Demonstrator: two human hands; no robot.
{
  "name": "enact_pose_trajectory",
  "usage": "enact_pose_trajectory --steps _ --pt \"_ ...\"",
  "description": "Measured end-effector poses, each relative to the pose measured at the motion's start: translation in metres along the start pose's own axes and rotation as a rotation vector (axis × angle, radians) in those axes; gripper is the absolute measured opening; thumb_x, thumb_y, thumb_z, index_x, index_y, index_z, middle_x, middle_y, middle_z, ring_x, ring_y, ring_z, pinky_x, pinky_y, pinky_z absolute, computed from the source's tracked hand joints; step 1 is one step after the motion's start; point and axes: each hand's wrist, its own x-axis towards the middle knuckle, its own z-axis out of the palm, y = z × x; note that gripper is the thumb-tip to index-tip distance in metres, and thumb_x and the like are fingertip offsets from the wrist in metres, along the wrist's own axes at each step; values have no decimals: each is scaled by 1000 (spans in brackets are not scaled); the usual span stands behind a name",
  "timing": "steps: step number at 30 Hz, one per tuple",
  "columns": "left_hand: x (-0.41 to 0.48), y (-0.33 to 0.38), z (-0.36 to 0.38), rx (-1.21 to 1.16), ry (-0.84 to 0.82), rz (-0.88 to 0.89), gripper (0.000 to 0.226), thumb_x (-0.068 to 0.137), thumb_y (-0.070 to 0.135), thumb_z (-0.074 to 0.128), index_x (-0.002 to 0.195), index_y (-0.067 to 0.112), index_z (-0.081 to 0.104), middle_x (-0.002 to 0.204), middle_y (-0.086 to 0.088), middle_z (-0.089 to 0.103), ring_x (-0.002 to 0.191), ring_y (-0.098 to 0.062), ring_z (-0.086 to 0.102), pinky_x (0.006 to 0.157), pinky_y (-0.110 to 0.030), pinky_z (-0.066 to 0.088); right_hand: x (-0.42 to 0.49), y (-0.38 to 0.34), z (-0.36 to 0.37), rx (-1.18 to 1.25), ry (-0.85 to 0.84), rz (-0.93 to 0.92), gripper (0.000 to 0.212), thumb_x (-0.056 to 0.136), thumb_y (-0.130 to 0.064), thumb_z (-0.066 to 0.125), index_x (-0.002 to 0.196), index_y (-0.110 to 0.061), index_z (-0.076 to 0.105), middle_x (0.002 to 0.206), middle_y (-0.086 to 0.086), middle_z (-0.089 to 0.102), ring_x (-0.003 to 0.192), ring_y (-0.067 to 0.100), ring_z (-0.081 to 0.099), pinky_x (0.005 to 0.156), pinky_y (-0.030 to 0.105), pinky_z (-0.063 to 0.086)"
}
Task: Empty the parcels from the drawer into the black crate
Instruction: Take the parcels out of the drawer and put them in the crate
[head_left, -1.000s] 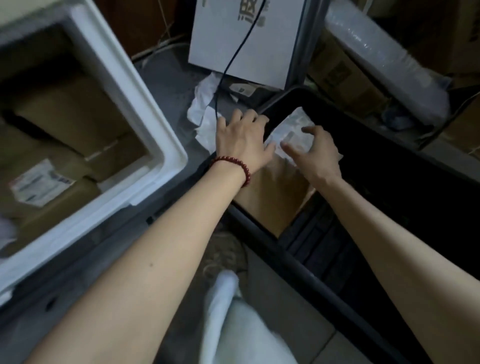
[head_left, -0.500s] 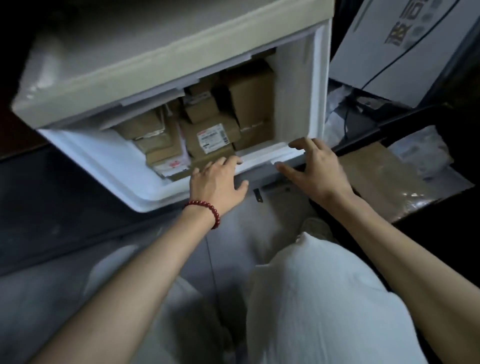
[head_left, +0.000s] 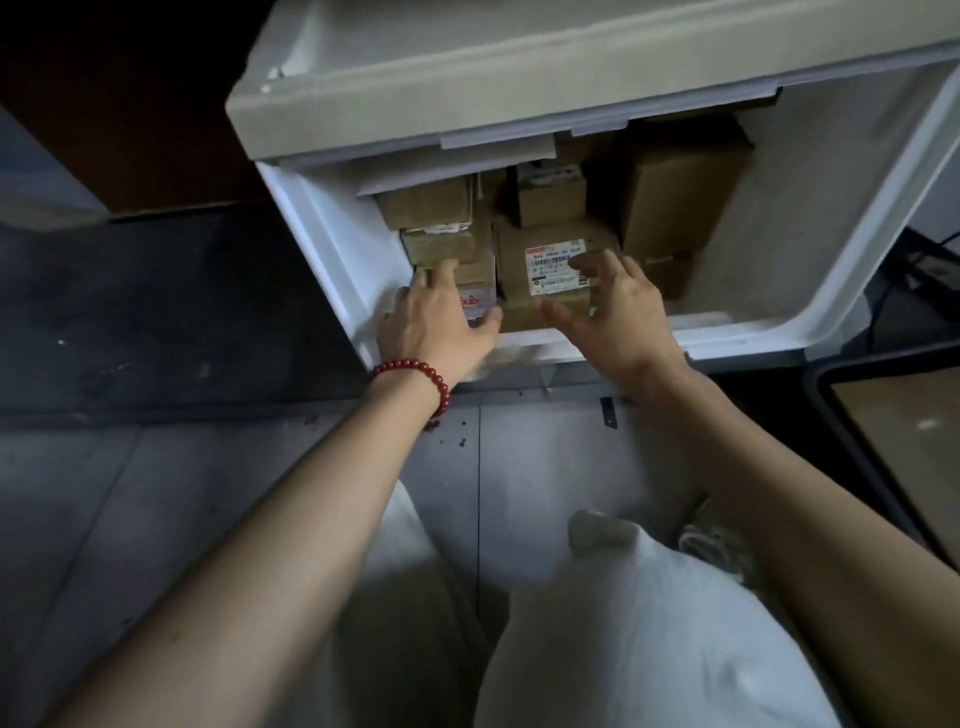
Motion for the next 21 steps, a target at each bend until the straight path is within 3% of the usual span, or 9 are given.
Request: enact_pose_trajectory --steps 5,12,14,18,21 --pt "16 -4 2 -51 41 -65 81 88 52 54 151 18 16 153 -11 28 138 -30 31 107 -46 37 28 0 16 32 -42 24 61 88 -41 65 139 -14 45 139 8 46 124 24 48 97 28 39" --pt "41 -6 16 -84 3 -134 84 89 46 58 152 20 9 159 -12 8 142 -34 23 105 -43 37 49 -6 47 35 -140 -41 54 94 -26 60 144 -19 40 144 11 41 131 28 42 105 31 33" --pt "49 -6 23 -90 35 -134 82 88 45 59 150 17 14 158 -12 9 141 -34 24 103 -42 39 55 -5 54 48 -156 -51 53 95 -23 59 144 -20 40 145 10 41 129 27 44 104 30 34" --pt "59 -7 33 -223 215 -113 72 82 38 68 138 11 32 146 -12 31 134 -29 35 104 -35 37 66 -2 62 60 -175 -62 55 95 -16 57 146 -18 38 145 9 43 130 25 44 102 25 31" --pt "64 -9 35 -327 276 -140 80 78 32 74 139 7 29 142 -12 31 133 -26 35 110 -29 32 74 -1 66 116 -171 -42 56 96 -13 55 148 -18 34 145 7 46 130 25 44 94 15 30"
